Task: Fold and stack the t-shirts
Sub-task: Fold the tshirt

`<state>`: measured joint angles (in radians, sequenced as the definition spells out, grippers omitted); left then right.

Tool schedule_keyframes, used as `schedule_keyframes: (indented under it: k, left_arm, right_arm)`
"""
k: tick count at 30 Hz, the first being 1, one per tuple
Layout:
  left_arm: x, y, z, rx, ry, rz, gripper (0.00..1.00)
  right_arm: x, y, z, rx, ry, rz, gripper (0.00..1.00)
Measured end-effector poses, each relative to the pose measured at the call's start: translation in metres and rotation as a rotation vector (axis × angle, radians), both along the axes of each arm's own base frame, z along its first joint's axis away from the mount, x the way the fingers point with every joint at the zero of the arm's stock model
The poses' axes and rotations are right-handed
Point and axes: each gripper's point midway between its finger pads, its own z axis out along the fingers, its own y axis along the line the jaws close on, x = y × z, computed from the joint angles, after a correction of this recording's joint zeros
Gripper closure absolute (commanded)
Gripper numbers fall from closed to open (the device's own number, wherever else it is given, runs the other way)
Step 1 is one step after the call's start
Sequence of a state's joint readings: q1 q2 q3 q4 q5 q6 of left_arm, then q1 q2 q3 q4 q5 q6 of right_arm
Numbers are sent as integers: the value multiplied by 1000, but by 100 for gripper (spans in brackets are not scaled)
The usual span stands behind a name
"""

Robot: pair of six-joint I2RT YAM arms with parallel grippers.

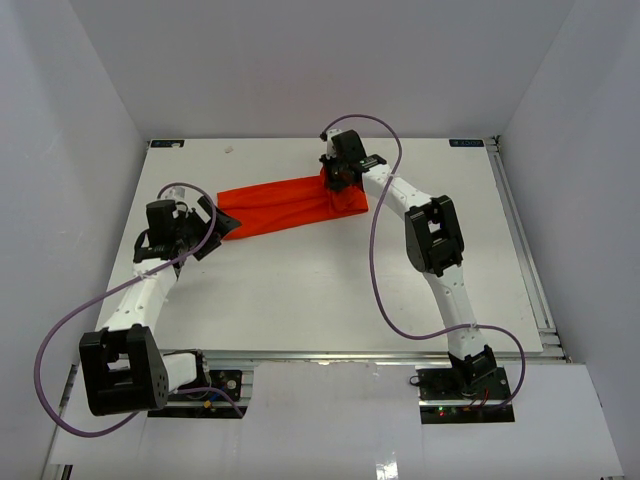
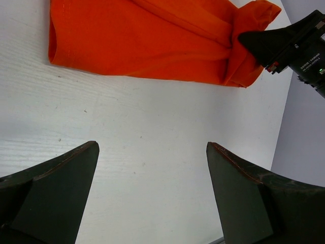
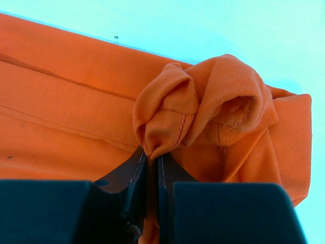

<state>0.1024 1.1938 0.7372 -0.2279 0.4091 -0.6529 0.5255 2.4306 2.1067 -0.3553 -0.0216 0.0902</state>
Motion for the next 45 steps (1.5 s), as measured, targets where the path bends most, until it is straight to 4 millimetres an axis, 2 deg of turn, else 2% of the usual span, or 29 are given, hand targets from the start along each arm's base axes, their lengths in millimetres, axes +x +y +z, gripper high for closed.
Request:
schedule_keyframes:
  k: [20, 28, 29, 32, 33, 36, 40, 45]
  left_arm:
    - [-3, 0, -5, -1, 15, -1, 2]
    - [-5, -1, -8, -2, 22, -1, 2]
    - [-5, -1, -9, -2, 24, -1, 2]
    - [-6, -1, -10, -2, 28, -1, 2]
    - [-6, -1, -10, -2, 28, -1, 2]
    - [-6, -1, -10, -1, 28, -1, 2]
    - [-6, 0, -10, -2, 28, -1, 2]
    - [-6, -1, -9, -1, 27, -1, 2]
  right_arm:
    - [-8, 27, 11, 67, -3, 35, 91]
    - [-8, 36, 18, 90, -19, 37, 80]
    - [-9, 38, 19, 93, -19, 38, 72]
    - [-10, 46, 20, 99, -27, 43, 57]
    - [-10, 50, 19, 102, -32, 47, 48]
    - [-14, 59, 17, 110, -30, 67, 38]
    - [-20, 72, 26, 142, -31, 106, 38]
    - [-22, 92, 57, 250, -55, 171, 36]
